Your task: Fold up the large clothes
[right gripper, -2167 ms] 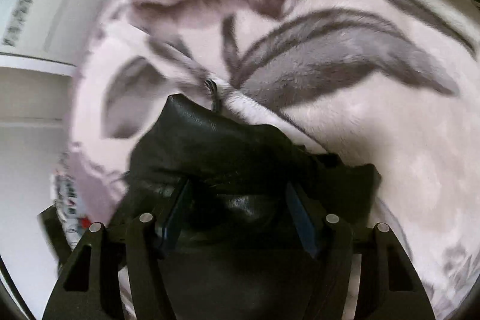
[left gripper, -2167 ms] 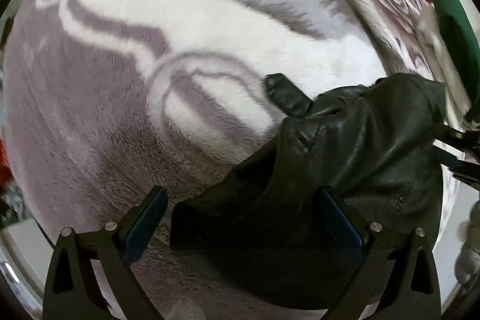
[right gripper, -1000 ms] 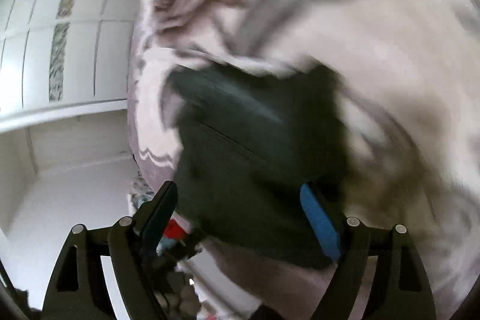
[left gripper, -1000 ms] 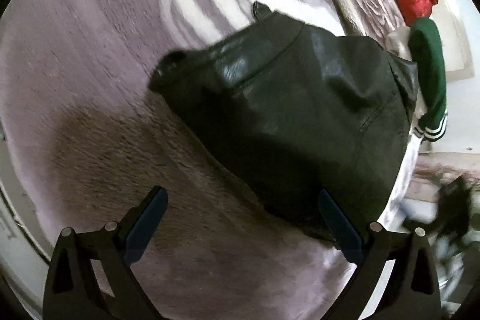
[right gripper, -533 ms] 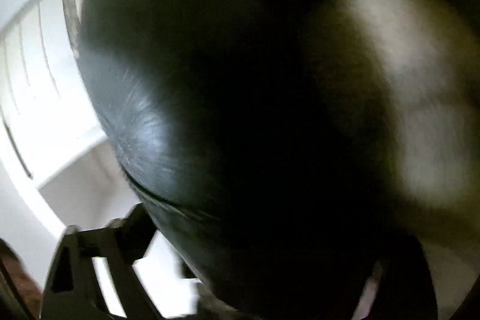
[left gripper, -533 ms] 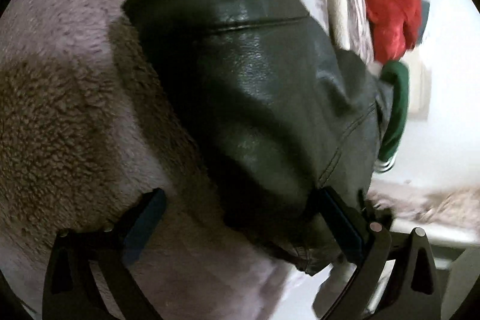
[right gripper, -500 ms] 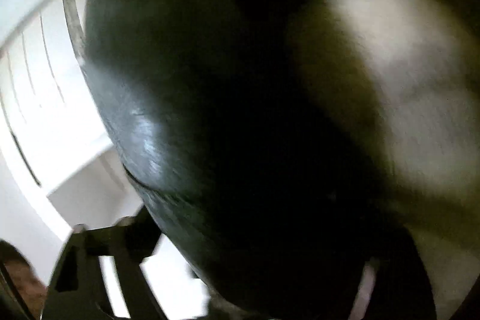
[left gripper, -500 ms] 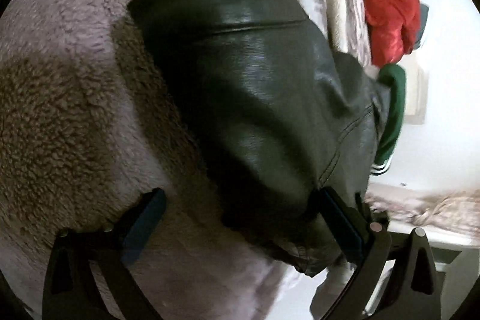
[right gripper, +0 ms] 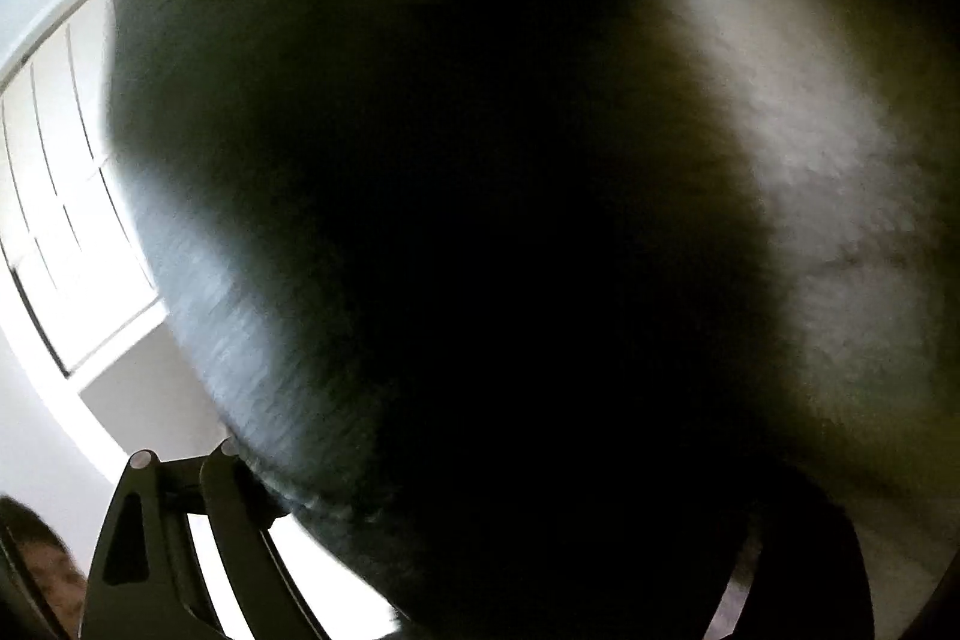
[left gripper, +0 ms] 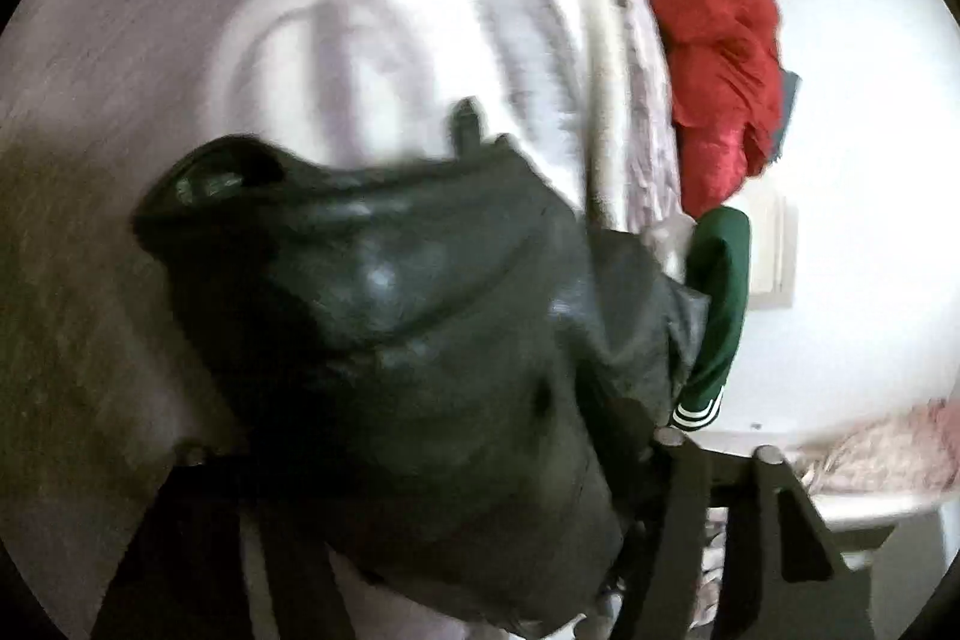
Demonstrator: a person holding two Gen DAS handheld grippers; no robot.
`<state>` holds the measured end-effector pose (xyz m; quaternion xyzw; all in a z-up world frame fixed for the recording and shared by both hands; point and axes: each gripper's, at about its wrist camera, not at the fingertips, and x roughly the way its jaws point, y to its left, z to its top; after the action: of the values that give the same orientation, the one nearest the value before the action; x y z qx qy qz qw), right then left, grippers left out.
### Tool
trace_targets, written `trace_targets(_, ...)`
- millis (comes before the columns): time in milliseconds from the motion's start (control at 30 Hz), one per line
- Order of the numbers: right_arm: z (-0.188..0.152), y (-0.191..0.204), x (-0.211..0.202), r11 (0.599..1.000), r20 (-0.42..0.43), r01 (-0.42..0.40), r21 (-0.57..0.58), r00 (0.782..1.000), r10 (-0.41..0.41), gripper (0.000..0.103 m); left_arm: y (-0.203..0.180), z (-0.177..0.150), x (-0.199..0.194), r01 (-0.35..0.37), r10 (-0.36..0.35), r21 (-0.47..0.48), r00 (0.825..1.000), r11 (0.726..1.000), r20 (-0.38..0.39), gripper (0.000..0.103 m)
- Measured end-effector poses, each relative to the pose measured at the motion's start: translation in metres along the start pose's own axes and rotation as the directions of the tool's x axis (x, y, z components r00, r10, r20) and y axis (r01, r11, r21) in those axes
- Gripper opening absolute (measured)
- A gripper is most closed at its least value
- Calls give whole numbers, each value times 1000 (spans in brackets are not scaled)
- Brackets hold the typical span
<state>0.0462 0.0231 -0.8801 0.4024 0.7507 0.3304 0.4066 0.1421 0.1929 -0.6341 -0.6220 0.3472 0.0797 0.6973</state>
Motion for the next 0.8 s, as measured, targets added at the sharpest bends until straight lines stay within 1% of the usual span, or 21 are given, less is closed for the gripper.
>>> trace_targets(33, -3, 7, -4, 1000, 24, -2, -14, 1000, 3, 71, -6, 2, 0, -10, 10, 16, 1000, 1000, 4, 43)
trace_targets(67, -5, 12, -6, 1000, 41, -11, -19, 999, 12, 67, -11, 3, -2, 0, 0, 25, 1000, 1000, 4, 39)
trace_targets(100, -8, 21, -9, 999, 60, -10, -32, 998, 12, 62, -13, 5, -5, 4, -4, 31, 1000, 1000, 6, 32)
trace_targets(133, -9, 28, -11, 999, 68, -5, -44, 998, 8, 59, -17, 7, -8, 5, -6, 37, 1000, 999, 7, 29)
trace_targets(233, -11, 53, -12, 996, 76, -12, -85, 997, 19, 54, -34, 12, -14, 24, -25, 48, 999, 999, 22, 27)
trace_targets(300, -12, 72, -13, 993, 68, -29, -117, 997, 37, 53, -48, 17, -17, 39, -41, 56, 999, 998, 28, 27)
trace_targets(433, -5, 107, -21, 985, 67, -54, -165, 996, 66, 51, -78, 20, -25, 60, -64, 107, 997, 992, 33, 27)
trace_targets(533, 3, 135, -31, 976, 75, -73, -204, 993, 90, 50, -105, 28, -27, 84, -90, 146, 995, 986, 37, 27)
trace_targets(567, 6, 145, -37, 973, 79, -79, -219, 992, 99, 50, -120, 32, -25, 92, -100, 167, 994, 982, 39, 27)
trace_targets(633, 14, 164, -49, 965, 96, -81, -248, 990, 107, 49, -142, 38, -18, 104, -113, 199, 993, 975, 36, 27)
trace_targets(667, 13, 165, -67, 962, 100, -87, -260, 988, 116, 49, -151, 41, -16, 114, -124, 213, 992, 970, 33, 27)
trace_targets(767, 25, 197, -97, 946, 131, -88, -312, 982, 135, 49, -179, 50, -7, 133, -144, 255, 989, 958, 23, 27)
trace_targets(800, 21, 206, -104, 942, 141, -88, -325, 980, 140, 48, -190, 53, -4, 148, -159, 271, 987, 951, 19, 27)
